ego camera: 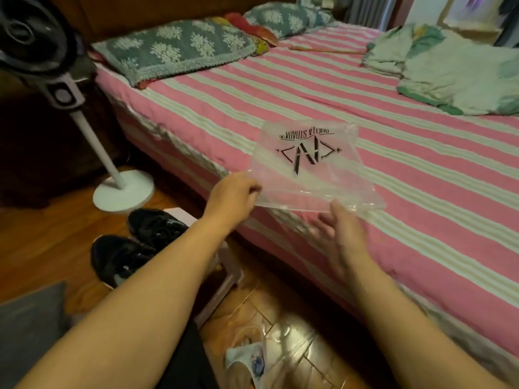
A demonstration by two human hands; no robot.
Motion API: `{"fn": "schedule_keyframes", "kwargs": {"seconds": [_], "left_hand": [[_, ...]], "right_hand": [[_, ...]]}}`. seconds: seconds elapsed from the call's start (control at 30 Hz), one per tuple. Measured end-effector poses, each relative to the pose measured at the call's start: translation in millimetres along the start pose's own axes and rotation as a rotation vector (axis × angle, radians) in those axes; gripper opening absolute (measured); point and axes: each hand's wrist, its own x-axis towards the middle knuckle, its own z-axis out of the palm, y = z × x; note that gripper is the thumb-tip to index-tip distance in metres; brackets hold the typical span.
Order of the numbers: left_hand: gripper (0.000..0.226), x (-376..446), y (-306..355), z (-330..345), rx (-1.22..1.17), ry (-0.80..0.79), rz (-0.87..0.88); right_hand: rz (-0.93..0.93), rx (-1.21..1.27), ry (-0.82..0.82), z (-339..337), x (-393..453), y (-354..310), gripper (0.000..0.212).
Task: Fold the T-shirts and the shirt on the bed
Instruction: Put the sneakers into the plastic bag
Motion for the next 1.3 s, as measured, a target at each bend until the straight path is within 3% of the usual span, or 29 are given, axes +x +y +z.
{"fn": "schedule_keyframes", "kwargs": {"seconds": [0.07,0.17,0.23,0.37,0.53,0.7,0.9,1.0,1.13,1.3], "left_hand": [[0.019,0.7,-7.9,-1.1,-0.147,-0.015,-0.025],[0.017,3.8,-13.6,-2.9,-0.298,-0.01,-0.072],[0.015,7.1,-20.7,-2.7,-0.389,0.021,-0.117],[0.018,5.5,-41.6,-5.5,-0.554,0.052,-0.187],[0.014,2.2,-55.0,-8.5,-0.649,0.087,-0.259],[0.01,3.5,-51.8,-2.1,-0.538,0.01,-0.243],[0.016,12.7,4.8,3.9,-0.292,-0.174,-0.014],[0.013,12.6,30.8,8.3,-0.168,-0.184,-0.002],[0.014,6.1,49.4,14.2,-0.154,-0.19,0.003],[0.014,-6.2,70.5,13.0,-0.159,-0.128,0.048]], "right_hand": [[-0.19,-0.552,-0.093,35.4,-16.1,54.0,0.022],[-0.437,-1.164,-0.571,91.6,-28.2,120.9,0.063],[-0.563,-1.348,-0.7,120.6,-20.7,146.7,0.072],[-0.669,-1.481,-0.746,152.3,4.3,167.1,0.073],[-0.707,-1.421,-0.642,146.0,13.1,143.6,0.047],[-0.7,-1.247,-0.622,48.5,-29.8,103.5,0.024],[-0.521,-1.178,-0.326,-86.9,-111.2,28.6,0.026],[-0.498,-1.084,-0.203,-129.6,-154.2,-7.1,0.029],[-0.561,-0.986,0.002,-164.0,-200.2,-42.0,0.02],[-0.577,-1.059,0.125,-165.2,-211.7,-62.8,0.034]]}}
